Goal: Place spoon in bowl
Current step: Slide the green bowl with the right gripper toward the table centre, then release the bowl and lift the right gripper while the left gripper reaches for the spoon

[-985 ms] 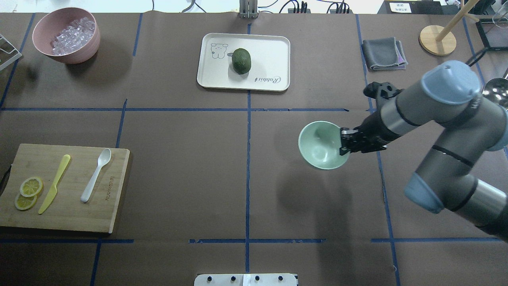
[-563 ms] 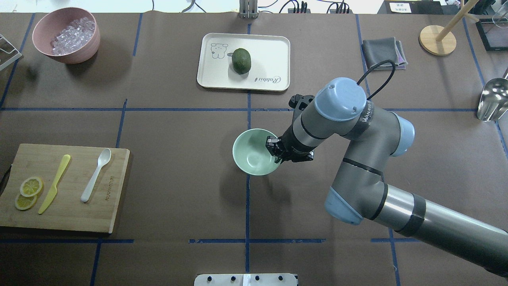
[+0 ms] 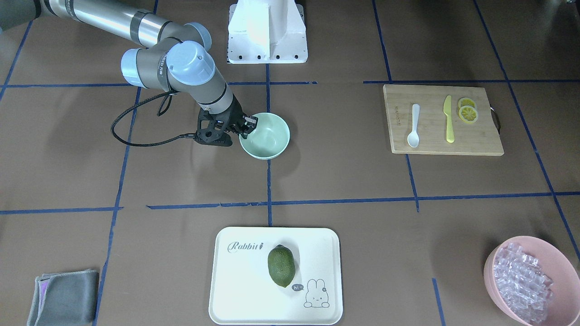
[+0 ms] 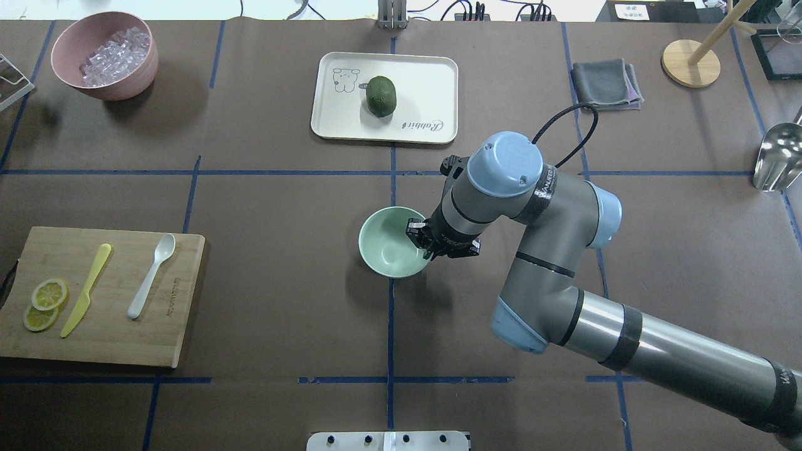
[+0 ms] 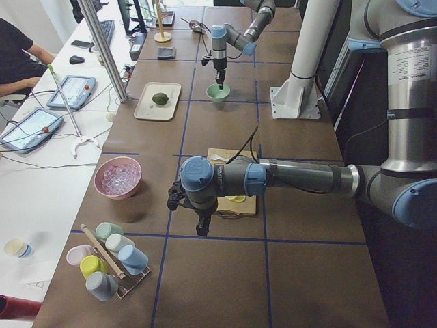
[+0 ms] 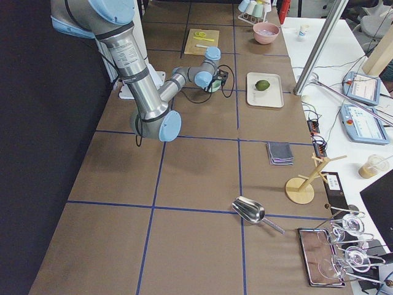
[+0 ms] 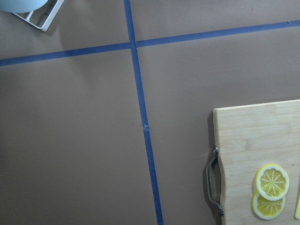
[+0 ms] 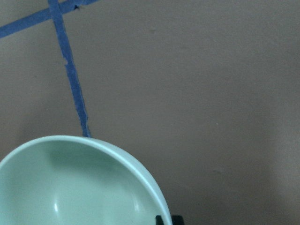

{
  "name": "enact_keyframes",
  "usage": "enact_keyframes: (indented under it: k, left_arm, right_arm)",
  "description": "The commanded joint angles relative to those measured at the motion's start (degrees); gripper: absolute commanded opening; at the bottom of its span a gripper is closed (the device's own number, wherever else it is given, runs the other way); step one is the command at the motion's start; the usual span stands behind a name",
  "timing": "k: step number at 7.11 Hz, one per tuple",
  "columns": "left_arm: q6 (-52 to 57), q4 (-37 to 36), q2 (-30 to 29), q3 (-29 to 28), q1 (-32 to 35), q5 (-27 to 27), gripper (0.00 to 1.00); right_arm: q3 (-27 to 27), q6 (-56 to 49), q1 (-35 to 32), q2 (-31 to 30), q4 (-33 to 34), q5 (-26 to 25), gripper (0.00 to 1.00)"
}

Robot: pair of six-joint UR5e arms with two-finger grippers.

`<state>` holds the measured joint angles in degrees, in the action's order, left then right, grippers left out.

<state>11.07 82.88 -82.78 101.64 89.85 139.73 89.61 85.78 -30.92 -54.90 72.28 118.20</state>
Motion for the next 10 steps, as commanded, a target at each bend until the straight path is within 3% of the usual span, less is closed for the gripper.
enact_keyframes:
  k: [1, 2, 3, 4, 5, 7, 8, 9, 10]
  left_arm:
    - [0.0, 0.0, 0.0, 0.3, -0.4, 0.0, 1.0]
    - [-0.1, 0.1, 0.0, 0.7, -0.4, 0.0, 1.0]
    - [0.0, 0.1, 0.0, 0.7, -1.1, 0.1, 1.0]
    - [0.1, 3.1, 0.0, -0.2, -1.7, 1.7, 1.0]
    - [-0.3, 5.3, 0.3, -0.2, -2.7, 2.5, 1.0]
    - [-4.8, 7.5, -0.3, 0.9, -8.4, 2.5, 1.0]
    - [-14.0, 16.2, -0.3, 1.2, -13.3, 2.0, 1.0]
    - [-23.6, 25.7, -0.3, 1.2, -18.2, 1.7, 1.0]
    - [-31.4, 30.5, -0.5, 2.4, -24.0, -2.8, 1.0]
  right_arm:
    - [-0.2, -0.1, 0.1, 0.2, -0.2, 0.0, 0.12]
    - [-0.1, 0.0, 0.1, 0.7, -0.2, 0.0, 0.33]
    - [-0.1, 0.0, 0.1, 0.9, -0.3, 0.0, 0.9]
    - [0.4, 0.3, 0.1, 0.9, -0.3, 0.1, 0.99]
    - [2.6, 0.3, -0.2, 0.2, -0.3, 0.2, 1.0]
    - [17.0, -0.2, -3.3, -10.6, 0.0, 1.3, 1.0]
    - [21.3, -0.5, -6.8, -15.8, 0.1, 4.0, 1.0]
    - [22.1, -1.2, -12.0, -18.0, 0.1, 7.6, 1.0]
    - [22.3, -6.5, -16.8, -20.3, 0.1, 12.3, 1.0]
